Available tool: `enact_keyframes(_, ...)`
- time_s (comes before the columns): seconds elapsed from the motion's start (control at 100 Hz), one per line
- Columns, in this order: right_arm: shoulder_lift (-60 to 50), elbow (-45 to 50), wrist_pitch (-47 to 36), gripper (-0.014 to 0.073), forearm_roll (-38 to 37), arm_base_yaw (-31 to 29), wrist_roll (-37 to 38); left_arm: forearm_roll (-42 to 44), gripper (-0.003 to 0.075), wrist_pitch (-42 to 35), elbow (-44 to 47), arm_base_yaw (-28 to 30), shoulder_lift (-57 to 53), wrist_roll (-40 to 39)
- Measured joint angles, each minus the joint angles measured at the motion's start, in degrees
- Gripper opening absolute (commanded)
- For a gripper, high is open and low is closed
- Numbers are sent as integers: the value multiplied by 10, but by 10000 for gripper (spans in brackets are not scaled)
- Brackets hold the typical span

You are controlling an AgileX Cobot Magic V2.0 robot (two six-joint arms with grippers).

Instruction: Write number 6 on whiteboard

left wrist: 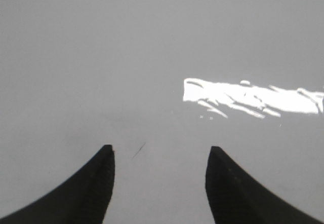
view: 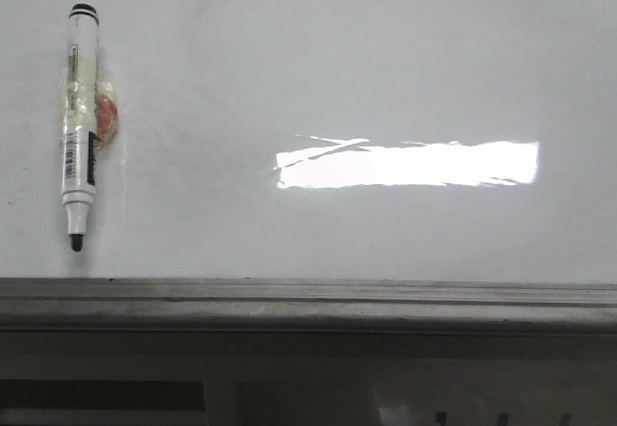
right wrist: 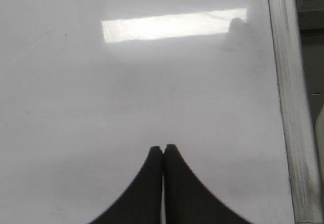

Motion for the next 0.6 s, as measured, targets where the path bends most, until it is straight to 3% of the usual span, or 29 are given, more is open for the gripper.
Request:
enact_keyframes(0.15, 0, 0, 2, -64, 0, 0, 0, -19, 426, -60, 3, -6, 5, 0)
enact_keyframes(0.31, 0, 0, 2, -64, 0, 0, 1, -17, 426, -98, 3, -49, 29, 0)
enact_keyframes(0.6, 0, 0, 2, -64, 0, 0, 1, -17, 426, -126, 5, -240, 101, 0)
